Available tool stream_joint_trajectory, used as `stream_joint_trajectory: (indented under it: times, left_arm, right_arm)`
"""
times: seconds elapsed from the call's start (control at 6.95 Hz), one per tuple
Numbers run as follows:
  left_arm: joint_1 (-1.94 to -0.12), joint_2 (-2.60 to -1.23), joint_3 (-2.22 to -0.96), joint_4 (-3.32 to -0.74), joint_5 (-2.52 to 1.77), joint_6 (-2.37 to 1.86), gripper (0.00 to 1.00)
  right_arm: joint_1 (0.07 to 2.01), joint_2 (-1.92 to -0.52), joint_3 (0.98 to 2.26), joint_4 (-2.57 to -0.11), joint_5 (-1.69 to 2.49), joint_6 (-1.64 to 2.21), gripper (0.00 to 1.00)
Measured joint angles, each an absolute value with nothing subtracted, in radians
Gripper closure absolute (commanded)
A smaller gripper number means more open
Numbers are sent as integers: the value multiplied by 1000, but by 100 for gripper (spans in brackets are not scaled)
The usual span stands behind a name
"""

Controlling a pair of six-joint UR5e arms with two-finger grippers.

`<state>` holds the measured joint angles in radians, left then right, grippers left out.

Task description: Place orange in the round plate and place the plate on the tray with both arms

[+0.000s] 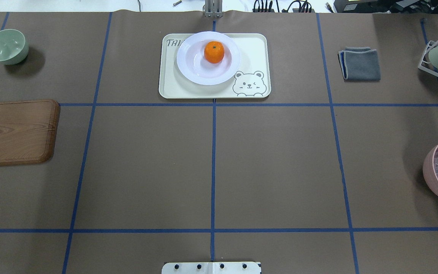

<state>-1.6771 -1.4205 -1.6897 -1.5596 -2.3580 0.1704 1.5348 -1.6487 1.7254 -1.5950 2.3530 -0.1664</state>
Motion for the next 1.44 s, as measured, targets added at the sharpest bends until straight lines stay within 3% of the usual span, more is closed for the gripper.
stream_joint_trajectory:
  times: [1.44]
  left_arm:
    - [-1680, -1393, -1698, -1558, -2360, 171, 2]
  right_arm:
    - [1551, -1652, 1777, -1595, 2343, -165, 0]
